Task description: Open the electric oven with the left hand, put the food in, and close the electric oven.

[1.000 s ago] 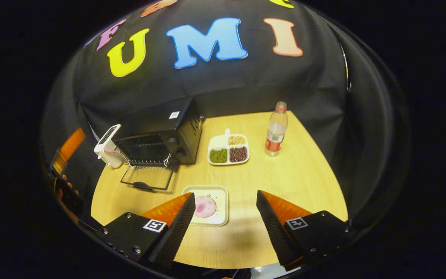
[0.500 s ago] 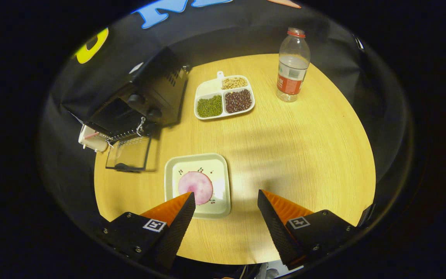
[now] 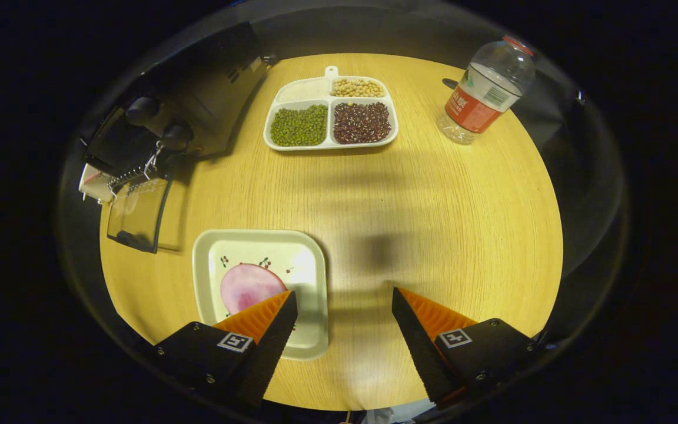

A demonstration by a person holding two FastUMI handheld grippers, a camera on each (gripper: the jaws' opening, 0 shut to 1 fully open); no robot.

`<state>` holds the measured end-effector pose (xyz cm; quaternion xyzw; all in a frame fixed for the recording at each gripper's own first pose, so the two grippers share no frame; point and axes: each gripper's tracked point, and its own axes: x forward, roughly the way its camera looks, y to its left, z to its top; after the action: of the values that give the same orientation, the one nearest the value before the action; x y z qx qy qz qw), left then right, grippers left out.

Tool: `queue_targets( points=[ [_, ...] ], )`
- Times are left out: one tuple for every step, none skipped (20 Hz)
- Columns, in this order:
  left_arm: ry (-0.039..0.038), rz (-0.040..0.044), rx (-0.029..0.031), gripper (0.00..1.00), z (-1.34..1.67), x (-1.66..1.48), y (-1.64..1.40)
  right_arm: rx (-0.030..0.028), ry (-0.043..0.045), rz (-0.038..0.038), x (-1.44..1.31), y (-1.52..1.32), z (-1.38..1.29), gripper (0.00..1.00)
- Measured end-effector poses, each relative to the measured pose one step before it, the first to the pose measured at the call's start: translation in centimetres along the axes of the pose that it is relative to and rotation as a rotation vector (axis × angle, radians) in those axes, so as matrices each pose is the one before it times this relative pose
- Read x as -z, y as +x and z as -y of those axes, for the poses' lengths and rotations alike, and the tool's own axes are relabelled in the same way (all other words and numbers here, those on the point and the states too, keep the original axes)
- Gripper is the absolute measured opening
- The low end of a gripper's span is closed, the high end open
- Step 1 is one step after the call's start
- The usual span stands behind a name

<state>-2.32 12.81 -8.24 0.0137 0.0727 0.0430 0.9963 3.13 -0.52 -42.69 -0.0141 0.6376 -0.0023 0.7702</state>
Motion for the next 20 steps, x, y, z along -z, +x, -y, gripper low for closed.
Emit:
queue_targets(
  points=[
    [0.00146,-0.00353,-0.00030,0.99,-0.119,0.228,-0.064,0.01173,-0.00882,-0.00320,0.020,0.394,0.051,0.99],
    [-0.00066,-0.00042,-0.00120,0.98,-0.164,0.017,0.026,0.00822,-0.00220,-0.00497,0.009,0.289,0.012,0.98],
    [-0.00283,-0.00153,-0.00317,0.98,-0.092,-0.179,-0.138,0.00611,-0.00463,-0.00495,0.202,0.426,0.042,0.99],
    [-0.00381,-0.00267,-0.00320,0.98,-0.126,0.147,0.001,-0.00276,-0.00037,-0.00865,0.212,0.365,-0.052,0.98],
    [-0.00396,-0.00485,-0.00230,0.98,-0.032,0.208,0.027,-0.01268,0.01303,0.00626,-0.174,-0.206,-0.313,0.98],
    [-0.00527,-0.00240,-0.00164,0.99,0.034,0.090,-0.024,-0.00871,0.00112,0.00392,-0.066,0.166,-0.008,0.93],
    [-0.00753,-0.00019,0.00362,0.99,0.200,0.074,0.140,-0.03220,-0.00698,0.00502,-0.039,-0.169,-0.666,0.90],
    [-0.00786,0.00099,0.00346,0.99,0.202,-0.030,0.070,-0.01182,-0.00642,0.00476,0.189,-0.134,-0.098,0.76],
    [-0.00400,-0.00156,0.00001,0.99,0.022,0.075,0.041,-0.02933,0.00063,0.01011,-0.116,0.265,-0.584,0.64],
    [-0.00280,-0.00004,0.00029,0.94,0.122,-0.038,0.085,-0.00601,0.02272,0.00485,-0.197,0.008,-0.222,0.42],
    [-0.00313,0.00226,0.00213,0.95,0.194,-0.047,0.049,-0.00786,-0.00616,-0.01427,0.374,-0.028,0.088,0.20],
    [-0.00104,0.00104,0.00195,0.99,0.176,-0.170,-0.031,-0.01119,0.00594,-0.01720,0.259,0.168,-0.068,0.18],
    [0.00100,0.00288,0.00159,0.95,-0.106,-0.179,-0.109,-0.02212,-0.02156,-0.00699,-0.131,-0.341,0.134,0.13],
    [0.00365,0.00549,0.00119,0.95,0.104,-0.224,-0.094,-0.02856,-0.00153,-0.01014,0.413,0.413,0.059,0.08],
    [0.00341,0.00580,0.00071,0.95,0.117,-0.116,0.014,-0.01776,0.00760,0.01237,-0.086,-0.195,0.078,0.02],
    [0.00177,0.00312,0.00000,0.95,0.069,-0.090,-0.146,-0.02159,0.02948,0.00444,0.161,-0.114,-0.117,0.02],
    [0.00086,0.00251,0.00064,0.99,0.064,-0.178,0.020,-0.03275,0.04097,0.00858,0.232,-0.112,0.003,0.01],
    [0.00121,0.00141,-0.00090,0.98,0.006,-0.232,-0.028,-0.04382,0.05479,0.00494,0.023,-0.117,0.005,0.00],
    [0.00093,0.00070,-0.00163,0.98,-0.096,-0.037,-0.203,-0.06054,0.05913,-0.00245,0.452,0.108,-0.300,0.00],
    [0.00052,0.00085,-0.00215,0.98,-0.138,-0.054,0.123,-0.06184,0.05912,-0.00132,0.177,0.028,-0.250,0.01]
  ],
)
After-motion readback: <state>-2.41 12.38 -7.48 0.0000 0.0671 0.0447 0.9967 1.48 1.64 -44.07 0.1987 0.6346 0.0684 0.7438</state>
